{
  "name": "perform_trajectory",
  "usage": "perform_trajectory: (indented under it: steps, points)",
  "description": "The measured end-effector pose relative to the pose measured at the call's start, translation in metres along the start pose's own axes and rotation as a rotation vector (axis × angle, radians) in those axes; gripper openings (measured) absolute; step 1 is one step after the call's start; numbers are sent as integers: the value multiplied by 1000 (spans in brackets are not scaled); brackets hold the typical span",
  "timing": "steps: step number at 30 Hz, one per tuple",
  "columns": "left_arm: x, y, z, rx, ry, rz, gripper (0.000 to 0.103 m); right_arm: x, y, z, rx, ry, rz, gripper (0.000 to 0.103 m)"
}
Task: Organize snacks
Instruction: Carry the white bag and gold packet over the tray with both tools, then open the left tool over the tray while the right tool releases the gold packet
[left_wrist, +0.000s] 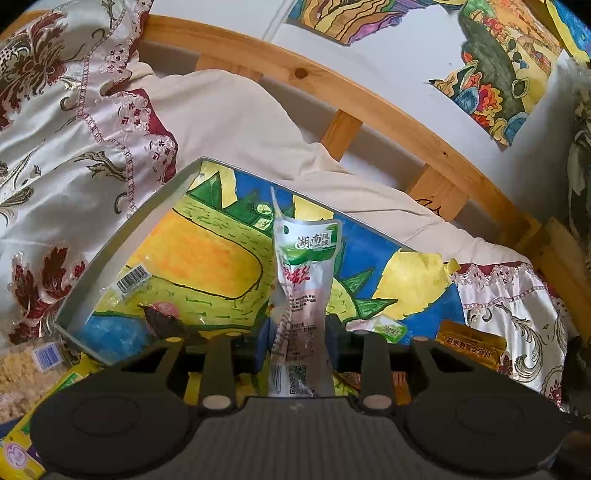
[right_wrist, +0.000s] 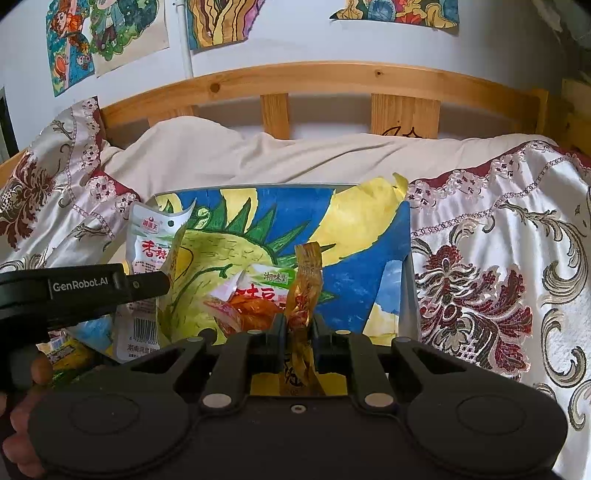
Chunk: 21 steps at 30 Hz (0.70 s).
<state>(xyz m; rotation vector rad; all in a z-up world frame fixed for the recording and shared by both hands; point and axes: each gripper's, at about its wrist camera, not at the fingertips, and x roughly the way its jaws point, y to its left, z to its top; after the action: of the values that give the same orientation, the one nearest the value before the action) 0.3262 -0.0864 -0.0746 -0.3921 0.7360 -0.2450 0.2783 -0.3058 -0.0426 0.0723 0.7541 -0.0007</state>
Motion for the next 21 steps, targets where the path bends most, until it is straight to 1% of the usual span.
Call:
perform_trajectory:
  steps: [2, 3, 8, 11, 14, 17, 19, 21]
  points:
    - [-1, 1, 0, -10, -1, -6, 36, 1, -1, 0, 1, 1, 3, 16]
    - [-1, 2, 1, -13, -1, -10, 37, 0, -1, 0, 1, 1, 3, 19]
    - [-1, 1, 0, -8, -5, -11, 41, 1, -2, 0, 1, 2, 0, 20]
    - [-1, 1, 0, -10, -2, -11, 45, 0, -2, -1, 3, 1, -3, 21]
    - [0, 5, 1, -46, 13, -21, 48, 0, -2, -1, 2, -6, -8, 23]
    - [2, 9, 1, -68, 25, -18, 50, -1, -2, 0, 1, -11, -12, 27]
    - [2, 9, 0, -67, 27, -15, 53, 0, -2, 0, -2, -11, -17, 29]
    - [2, 9, 0, -63, 27, -8, 59, 0, -1, 0, -5, -13, -25, 34]
